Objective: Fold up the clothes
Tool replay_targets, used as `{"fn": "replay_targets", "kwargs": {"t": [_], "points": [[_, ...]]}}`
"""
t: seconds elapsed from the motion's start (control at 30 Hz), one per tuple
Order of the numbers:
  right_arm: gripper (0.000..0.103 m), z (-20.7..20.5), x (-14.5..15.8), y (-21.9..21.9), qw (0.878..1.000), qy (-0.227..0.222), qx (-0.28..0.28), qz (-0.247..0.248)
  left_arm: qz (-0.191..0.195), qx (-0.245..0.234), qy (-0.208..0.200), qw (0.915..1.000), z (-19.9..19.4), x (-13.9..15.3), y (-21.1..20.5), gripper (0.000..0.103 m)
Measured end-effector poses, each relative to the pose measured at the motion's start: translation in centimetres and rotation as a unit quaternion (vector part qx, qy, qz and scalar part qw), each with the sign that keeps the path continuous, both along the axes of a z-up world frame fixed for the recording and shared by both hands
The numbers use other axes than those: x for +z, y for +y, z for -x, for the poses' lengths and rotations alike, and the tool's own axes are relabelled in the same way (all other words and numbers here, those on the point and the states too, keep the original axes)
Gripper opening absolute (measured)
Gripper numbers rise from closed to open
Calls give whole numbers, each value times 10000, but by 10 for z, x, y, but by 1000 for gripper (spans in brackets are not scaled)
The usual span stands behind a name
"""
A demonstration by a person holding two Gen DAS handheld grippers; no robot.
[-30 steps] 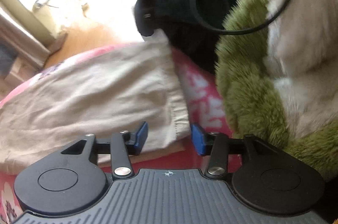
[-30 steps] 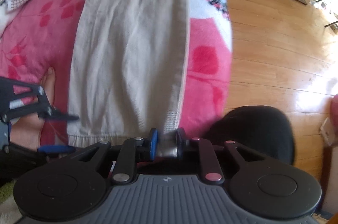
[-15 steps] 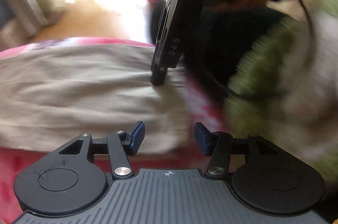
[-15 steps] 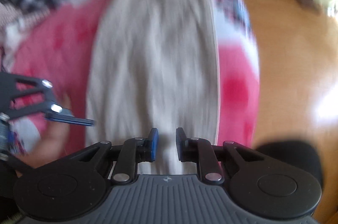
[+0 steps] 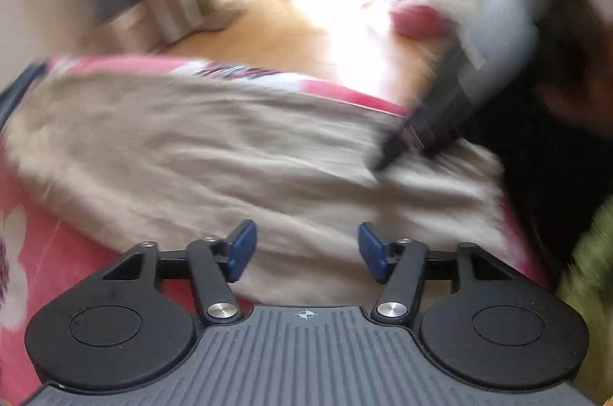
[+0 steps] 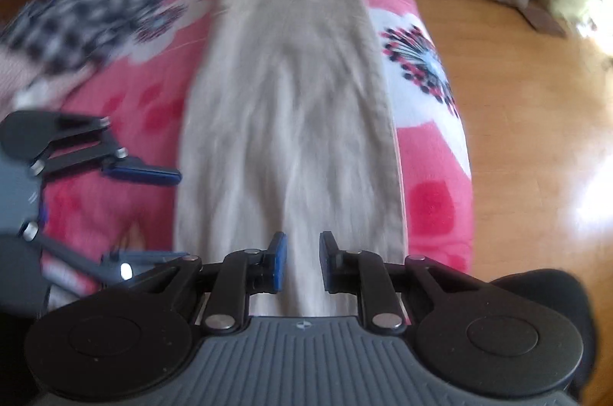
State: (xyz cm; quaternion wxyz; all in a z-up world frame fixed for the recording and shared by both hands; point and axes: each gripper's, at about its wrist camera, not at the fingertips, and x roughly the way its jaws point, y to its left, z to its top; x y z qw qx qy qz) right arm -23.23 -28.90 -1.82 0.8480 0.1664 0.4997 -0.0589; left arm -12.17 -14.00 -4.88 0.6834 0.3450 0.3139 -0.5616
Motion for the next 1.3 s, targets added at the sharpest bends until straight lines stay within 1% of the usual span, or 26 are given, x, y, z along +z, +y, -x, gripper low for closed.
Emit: {"fn": "replay_targets", "kwargs": {"t": [0.07,0.13,0.17,0.2,0.27,0.3,0.33,0.37,0.4,0.47,0.5,0.57,0.6,0.63,0.67,0.7,0.73,0.83,0.93,1.03,1.13,1.17,1.23,1.3], "points": [[20,1,-25,3,9996,280,-39,-52,28,387,259,9989,-7,-15,6,62],[20,17,-27,8,9989,416,196,-49,105,664,520,9964,-12,-24,18,63],[20,26,-27,10,9982,524,263,-100,123,707,605,9956,-14,-23,24,63],[20,34,-27,8,9970,698,245,-236,141,750,689,9947,-15,-21,30,63],[20,42,-26,-3,9926,1007,83,-677,198,841,831,9928,-21,-17,41,63],[20,42,-20,-9,9910,1066,-8,-807,280,890,818,9923,-26,-14,42,63],[21,36,-10,-16,9922,966,-104,-783,382,929,762,9920,-32,-10,42,63],[21,26,1,-21,9948,733,-154,-691,483,967,706,9916,-38,-6,42,63],[21,13,11,-26,9970,448,-169,-613,567,1033,636,9910,-45,-3,40,63],[21,-22,25,-32,9982,-87,-220,-549,710,1331,543,9871,-63,-1,29,63],[21,-39,24,-34,9979,-292,-241,-521,747,1503,584,9841,-71,-3,23,63],[21,-73,18,-35,9965,-651,-273,-456,728,1861,846,9762,-87,-15,11,63],[21,-85,10,-34,9966,-700,-271,-353,686,1993,941,9730,-91,-22,7,63],[21,-93,-2,-33,9979,-569,-234,-196,671,2015,925,9728,-90,-26,6,64],[21,-96,-15,-32,9994,-304,-149,-109,737,1972,827,9741,-85,-28,8,67],[20,-96,-27,-32,10000,-4,-47,-59,783,1930,732,9753,-79,-30,10,68],[20,-107,-26,-31,10000,-6,60,-27,815,1936,696,9752,-75,-32,12,70],[21,-153,-8,-29,9984,-417,387,42,955,2137,808,9688,-70,-38,19,74],[21,-200,11,-27,9940,-826,713,110,1058,2309,934,9627,-67,-39,23,76],[21,-247,30,-25,9868,-1234,1037,179,1113,2268,932,9631,-61,-39,29,79],[21,-293,48,-24,9768,-1637,1358,247,1180,2217,995,9628,-59,-39,33,82],[20,-310,44,-22,9755,-1667,1403,293,1202,2209,1031,9624,-60,-40,33,82],[19,-344,27,-18,9752,-1633,1440,405,1221,2165,1047,9629,-61,-42,33,83],[19,-379,10,-13,9747,-1599,1476,517,1211,2047,943,9667,-58,-44,33,86]]}}
